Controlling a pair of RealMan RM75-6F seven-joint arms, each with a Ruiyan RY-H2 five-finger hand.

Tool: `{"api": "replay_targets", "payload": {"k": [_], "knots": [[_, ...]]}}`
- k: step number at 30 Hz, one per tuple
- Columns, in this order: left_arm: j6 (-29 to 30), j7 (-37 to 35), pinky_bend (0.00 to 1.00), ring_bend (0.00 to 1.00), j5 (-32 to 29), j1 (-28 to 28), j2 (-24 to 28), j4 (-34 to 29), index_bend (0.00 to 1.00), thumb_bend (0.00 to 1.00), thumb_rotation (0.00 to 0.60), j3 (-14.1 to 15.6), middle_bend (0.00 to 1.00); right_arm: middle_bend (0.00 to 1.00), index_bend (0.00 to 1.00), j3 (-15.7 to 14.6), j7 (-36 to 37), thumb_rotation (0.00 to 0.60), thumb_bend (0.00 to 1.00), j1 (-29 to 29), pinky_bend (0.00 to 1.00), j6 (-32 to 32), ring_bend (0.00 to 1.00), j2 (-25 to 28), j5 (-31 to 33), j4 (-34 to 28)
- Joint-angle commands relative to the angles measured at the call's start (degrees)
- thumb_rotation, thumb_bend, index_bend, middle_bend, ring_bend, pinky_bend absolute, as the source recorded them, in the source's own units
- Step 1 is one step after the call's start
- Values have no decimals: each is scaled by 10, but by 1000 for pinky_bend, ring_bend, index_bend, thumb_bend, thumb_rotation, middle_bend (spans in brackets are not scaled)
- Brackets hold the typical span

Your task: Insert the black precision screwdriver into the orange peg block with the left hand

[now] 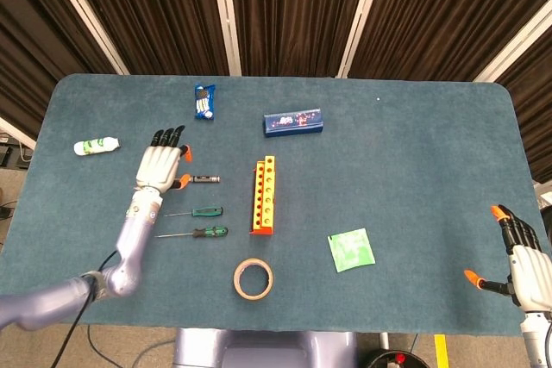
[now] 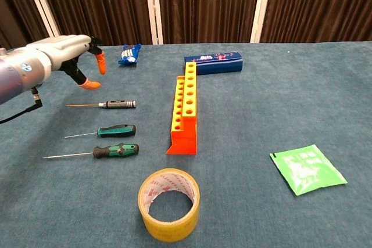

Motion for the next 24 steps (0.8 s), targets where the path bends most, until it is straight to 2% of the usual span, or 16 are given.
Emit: {"api": "replay_targets", "payload": {"k": [1, 9, 24], "knots": [[-14, 4, 0, 0, -17, -18, -18, 30, 439, 303, 600, 2, 0, 0, 0, 0, -1, 600, 34, 0, 0, -1, 0, 0, 1, 0], [-25, 15, 0, 0, -42, -43, -51, 73, 478, 314, 600, 10, 0, 0, 0, 0, 1, 600, 33, -1, 0, 1, 0, 0, 0, -1], [-30, 27, 0, 0, -74, -64, -84, 118, 472, 329, 600, 14, 0, 0, 0, 0, 11, 600, 34, -2, 0, 0, 0, 3, -2, -2]]}}
